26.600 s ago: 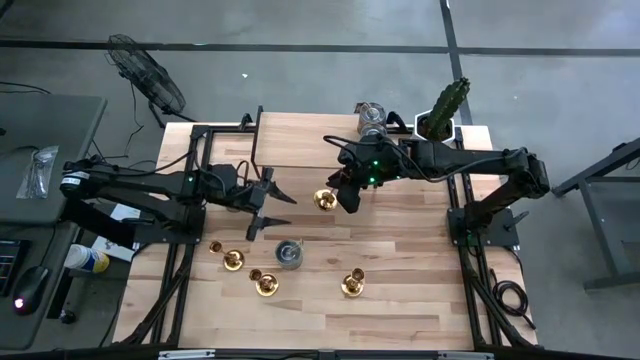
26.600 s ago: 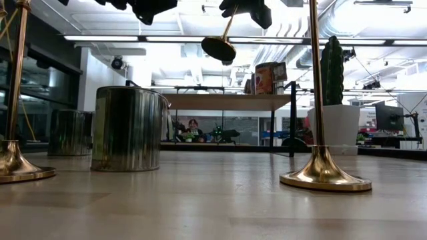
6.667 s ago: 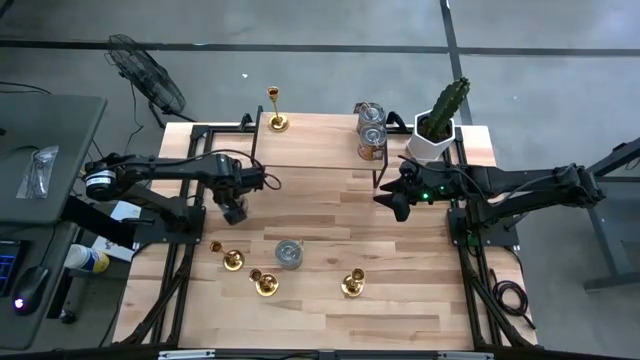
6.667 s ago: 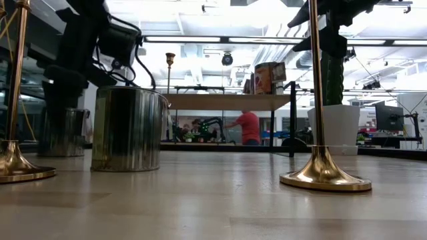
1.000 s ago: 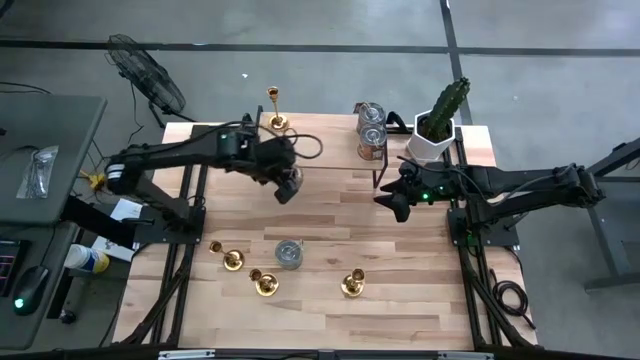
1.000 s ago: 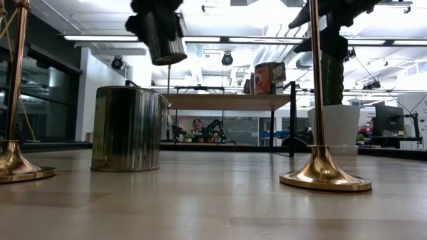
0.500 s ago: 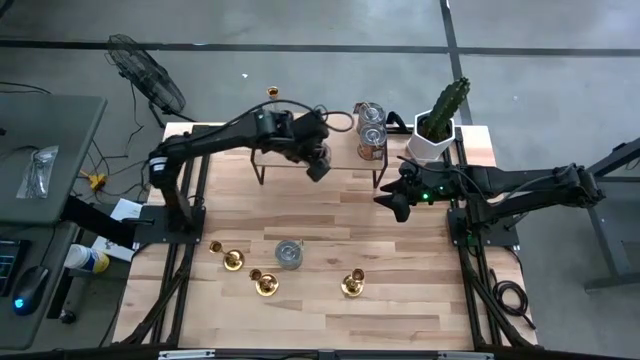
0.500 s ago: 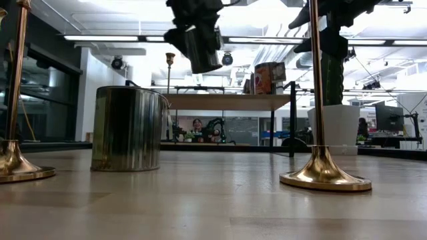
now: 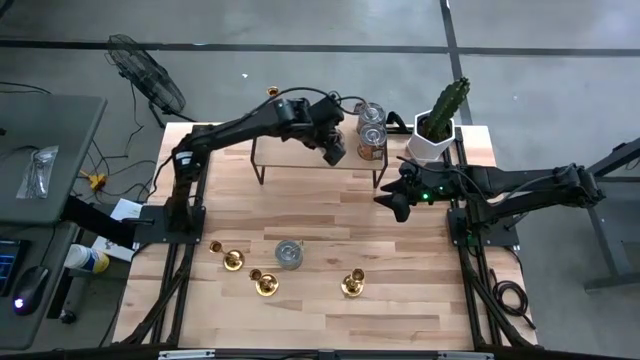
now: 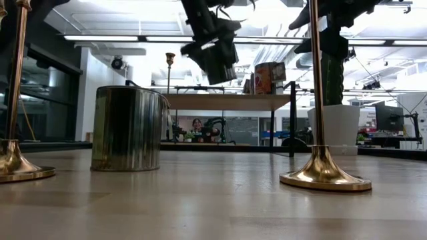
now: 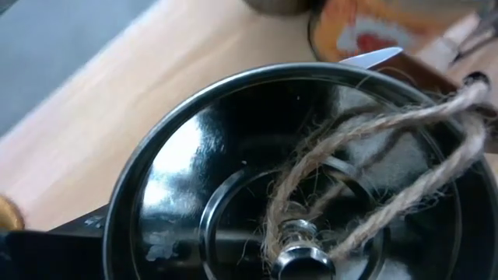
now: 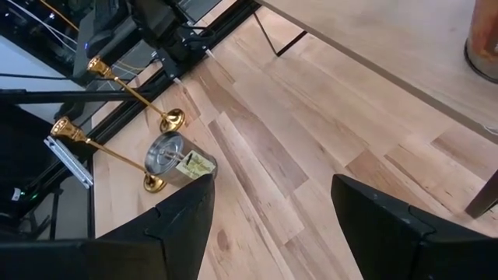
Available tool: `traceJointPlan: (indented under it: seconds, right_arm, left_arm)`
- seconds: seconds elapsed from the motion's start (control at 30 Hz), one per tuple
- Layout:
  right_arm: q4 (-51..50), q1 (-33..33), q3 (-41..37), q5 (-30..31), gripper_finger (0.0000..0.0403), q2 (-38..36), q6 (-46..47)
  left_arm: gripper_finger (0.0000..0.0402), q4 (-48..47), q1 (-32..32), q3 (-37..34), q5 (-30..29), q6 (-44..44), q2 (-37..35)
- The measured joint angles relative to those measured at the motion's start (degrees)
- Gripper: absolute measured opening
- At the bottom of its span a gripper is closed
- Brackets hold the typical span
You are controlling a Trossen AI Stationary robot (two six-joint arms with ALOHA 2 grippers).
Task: Pick & Place candle stick holders
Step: Put the silver scented candle on the shelf
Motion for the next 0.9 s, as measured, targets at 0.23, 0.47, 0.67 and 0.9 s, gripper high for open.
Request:
traceJointPlan:
  seconds: [0.23, 0.47, 0.67, 0.9]
  right_arm:
    - [0.0, 0.0, 0.0, 0.32, 0.0252, 0.0, 0.0]
    - [-0.05, 0.0, 0.0, 0.45, 0.0252, 0.0, 0.0]
    - [-0.03, 0.0, 0.0, 0.69, 0.0252, 0.0, 0.01]
    - [-0.03, 0.0, 0.0, 0.69, 0.0252, 0.0, 0.27]
  left_arm:
    - [0.0354, 4.93, 3.16, 0.02, 1.9, 3.04, 1.17]
    - [0.0354, 7.79, 5.45, 0.13, 2.51, 3.85, 1.69]
    - [0.0354, 7.55, 5.82, 0.13, 2.62, 4.12, 1.69]
    - [0.0354, 2.28, 5.79, 0.04, 2.28, 4.04, 2.95]
